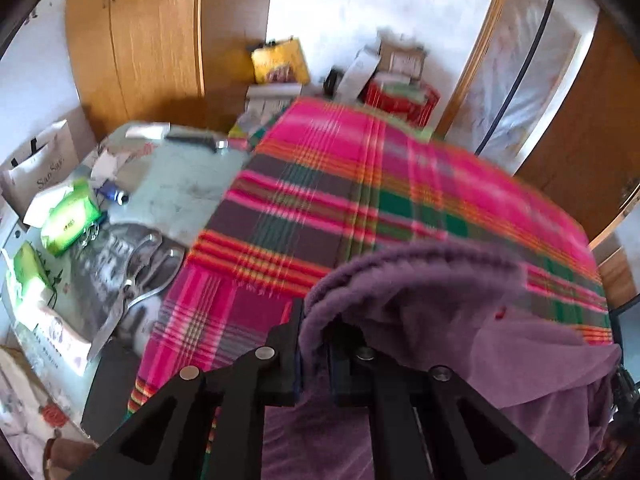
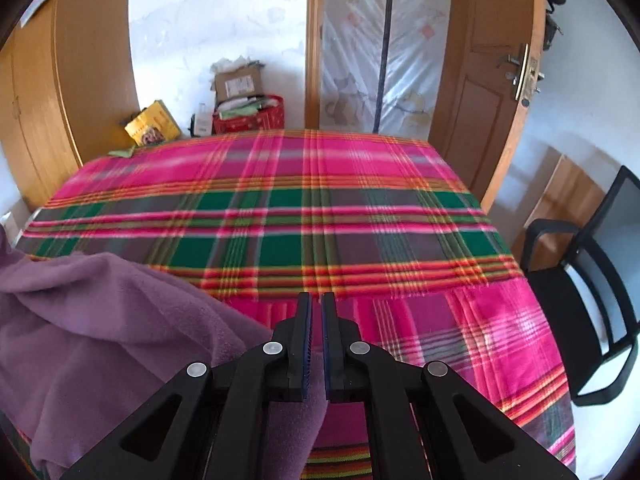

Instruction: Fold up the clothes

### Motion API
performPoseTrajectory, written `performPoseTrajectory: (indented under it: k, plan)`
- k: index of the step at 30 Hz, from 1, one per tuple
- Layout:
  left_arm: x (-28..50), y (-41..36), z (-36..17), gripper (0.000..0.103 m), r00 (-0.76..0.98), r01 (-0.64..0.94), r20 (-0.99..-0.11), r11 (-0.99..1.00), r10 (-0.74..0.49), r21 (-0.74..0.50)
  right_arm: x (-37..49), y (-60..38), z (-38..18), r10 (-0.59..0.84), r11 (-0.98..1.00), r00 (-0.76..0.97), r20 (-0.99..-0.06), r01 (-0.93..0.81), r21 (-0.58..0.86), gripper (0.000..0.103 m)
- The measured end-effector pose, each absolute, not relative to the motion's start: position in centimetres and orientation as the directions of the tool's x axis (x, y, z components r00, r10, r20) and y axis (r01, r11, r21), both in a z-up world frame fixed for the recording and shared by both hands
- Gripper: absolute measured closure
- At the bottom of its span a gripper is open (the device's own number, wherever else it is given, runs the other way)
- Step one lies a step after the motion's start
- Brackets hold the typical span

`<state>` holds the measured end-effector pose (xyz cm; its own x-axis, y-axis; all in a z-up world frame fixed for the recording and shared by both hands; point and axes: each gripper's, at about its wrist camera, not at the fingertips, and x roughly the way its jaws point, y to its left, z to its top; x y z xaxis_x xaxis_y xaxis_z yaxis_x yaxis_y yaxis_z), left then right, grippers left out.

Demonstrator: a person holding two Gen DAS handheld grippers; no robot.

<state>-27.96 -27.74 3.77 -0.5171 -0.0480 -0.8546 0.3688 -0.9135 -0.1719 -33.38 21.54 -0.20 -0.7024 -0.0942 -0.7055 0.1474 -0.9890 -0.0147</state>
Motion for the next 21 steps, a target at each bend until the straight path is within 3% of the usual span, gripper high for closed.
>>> performPoseTrajectory:
  k: [5, 10, 17, 21]
  plan:
    - [-26.0, -28.1, 3.9, 0.093, -0.537, 0.349, -0.844, -0.912, -0.005, -0.217, -30.8, 21.6, 1.5, -0.166, -0.978, -0.728, -0.665, 0.207, 0.018, 0.095]
    - [-23.4, -28.0, 5.1, 0.091, -0.561, 0.314, -0.827, -0.916, 0.032, -0.249, -27.1, 20.8, 3.7, -0.187, -0.961, -0.772, -0.608, 0.273, -0.052, 0.088]
    - [-22.1, -28.9, 5.3, 0.089, -0.534, 0.3, -0.845, -0.931, 0.017, -0.209, -23.3, 22.7, 6.9, -0.107, -0.961, -0.802, -0.587, 0.235, -0.146, 0.085]
    - [-22.2, -31.1, 3.7, 0.089, -0.487, 0.367, -0.871, -0.891, 0.063, -0.269, -20.9, 25.1, 9.1, -0.044, -0.967, -0.817, -0.575, 0.179, -0.18, 0.085]
